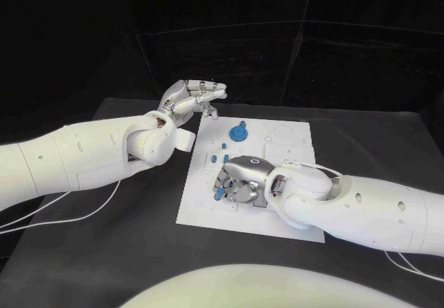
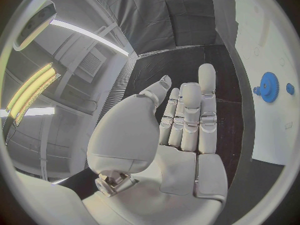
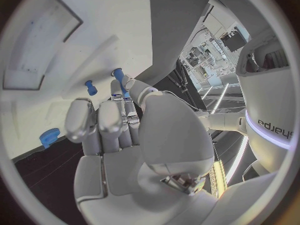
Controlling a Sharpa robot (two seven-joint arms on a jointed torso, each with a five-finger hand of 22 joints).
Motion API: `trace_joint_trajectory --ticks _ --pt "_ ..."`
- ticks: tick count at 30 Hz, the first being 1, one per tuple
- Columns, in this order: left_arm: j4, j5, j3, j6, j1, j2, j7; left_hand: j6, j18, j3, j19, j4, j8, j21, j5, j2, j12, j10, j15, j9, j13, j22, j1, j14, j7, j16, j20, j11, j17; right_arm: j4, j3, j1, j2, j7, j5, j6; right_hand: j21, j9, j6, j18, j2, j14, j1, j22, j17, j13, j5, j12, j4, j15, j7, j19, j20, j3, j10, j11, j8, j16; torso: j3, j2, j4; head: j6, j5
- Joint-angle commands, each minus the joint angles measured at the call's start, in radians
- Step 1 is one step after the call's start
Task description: Assemble the parts on the task board
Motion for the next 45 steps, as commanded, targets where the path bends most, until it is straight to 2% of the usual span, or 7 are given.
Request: trace_joint_trajectory --ticks 1,20,24,28,35,39,45 --pt "0.001 0.002 0.001 0.008 0.001 0.0 0.009 -0.002 0.013 -0.006 -0.008 0.001 0.006 -0.006 0.0 0.003 0.003 -0.004 0.0 -0.001 -0.001 -0.001 0.006 -0.01 0.005 -0.006 0.002 0.0 -0.001 -0.001 0.0 0.0 0.004 -0.001 -0.006 0.018 0.0 0.002 0.003 -0.007 0.002 0.011 -0.005 -0.001 -0.001 -0.001 0.003 -0.005 -0.001 -0.002 0.004 0.001 0.002 0.008 0.001 0.007 0.004 0.006 0.0 0.0 0.0006 -0.002 0.001" --pt "0.004 0.002 0.001 0.011 0.001 -0.001 0.008 -0.002 0.013 -0.006 -0.008 0.001 0.006 -0.006 0.0 0.003 0.003 -0.004 0.0 -0.001 -0.001 -0.001 0.006 -0.01 0.005 -0.006 0.002 0.0 -0.001 -0.011 -0.002 -0.007 0.034 -0.05 -0.083 0.022 -0.001 -0.003 -0.013 -0.006 -0.013 0.009 -0.015 -0.003 -0.003 -0.002 0.007 -0.021 -0.002 0.004 0.012 -0.003 0.005 0.005 -0.006 0.013 -0.009 0.008 -0.0002 0.0 0.0002 -0.003 0.0" --pt "0.004 0.002 0.001 0.011 0.002 -0.001 0.008 -0.002 0.013 -0.006 -0.008 0.001 0.006 -0.006 0.0 0.003 0.003 -0.004 0.0 -0.001 -0.001 -0.001 0.006 -0.01 0.005 -0.006 0.002 0.0 -0.001 -0.011 -0.002 -0.007 0.038 -0.047 -0.086 0.025 -0.004 -0.01 -0.051 -0.005 -0.039 0.008 -0.04 -0.007 0.0 -0.003 0.033 -0.036 0.006 0.011 0.02 -0.008 0.012 -0.01 -0.021 0.021 -0.026 0.013 -0.0004 -0.001 -0.0001 -0.004 0.0" --pt "0.004 0.002 0.001 0.011 0.002 -0.001 0.008 -0.002 0.013 -0.006 -0.008 0.001 0.006 -0.006 0.0 0.003 0.003 -0.004 0.0 -0.001 -0.001 -0.001 0.006 -0.01 0.005 -0.006 0.002 0.0 -0.001 -0.01 -0.003 -0.007 0.038 -0.046 -0.088 0.012 -0.006 -0.012 -0.183 -0.003 -0.063 0.006 -0.058 -0.009 0.0 0.0 0.046 -0.046 0.016 0.007 0.013 -0.013 0.012 -0.027 -0.031 0.013 -0.026 0.019 -0.0004 -0.001 -0.0001 -0.004 0.0" --pt "0.004 0.002 0.001 0.012 0.002 -0.002 0.008 -0.002 0.013 -0.006 -0.008 0.001 0.006 -0.006 0.0 0.003 0.003 -0.004 0.0 -0.001 -0.001 -0.001 0.006 -0.01 0.005 -0.006 0.002 0.0 -0.001 0.019 -0.003 -0.011 0.017 -0.018 -0.106 -0.094 -0.001 -0.014 -0.321 -0.005 -0.075 0.006 -0.046 0.0 0.007 0.007 0.055 -0.037 0.012 -0.003 0.0 -0.007 0.004 -0.044 -0.012 0.002 -0.029 0.028 0.0012 0.0 -0.0005 -0.001 -0.001" --pt "0.003 0.002 0.001 0.012 0.001 -0.004 0.007 -0.002 0.013 -0.006 -0.008 0.001 0.006 -0.006 0.0 0.003 0.003 -0.004 0.0 -0.001 -0.001 -0.001 0.006 -0.01 0.005 -0.006 0.002 0.0 -0.001 0.067 -0.003 -0.015 -0.025 0.003 -0.111 -0.172 0.002 -0.013 -0.338 -0.006 -0.086 0.007 -0.046 0.005 0.01 0.013 0.057 -0.028 0.011 -0.007 -0.004 -0.003 0.0 -0.057 0.004 -0.003 -0.027 0.032 0.0017 -0.001 -0.0017 0.001 -0.002" --pt "0.002 0.002 0.001 0.012 0.001 -0.006 0.008 -0.002 0.013 -0.006 -0.008 0.001 0.006 -0.006 0.0 0.003 0.003 -0.004 0.0 -0.001 -0.001 -0.001 0.006 -0.01 0.005 -0.006 0.002 0.0 -0.001 0.15 0.001 -0.012 -0.128 0.015 -0.067 -0.218 0.003 -0.007 -0.308 -0.007 -0.105 0.008 -0.066 0.008 0.013 0.027 0.084 -0.007 0.027 -0.015 -0.009 0.0 -0.007 -0.103 0.036 -0.013 -0.021 0.036 -0.0003 -0.002 -0.0001 0.007 -0.012"
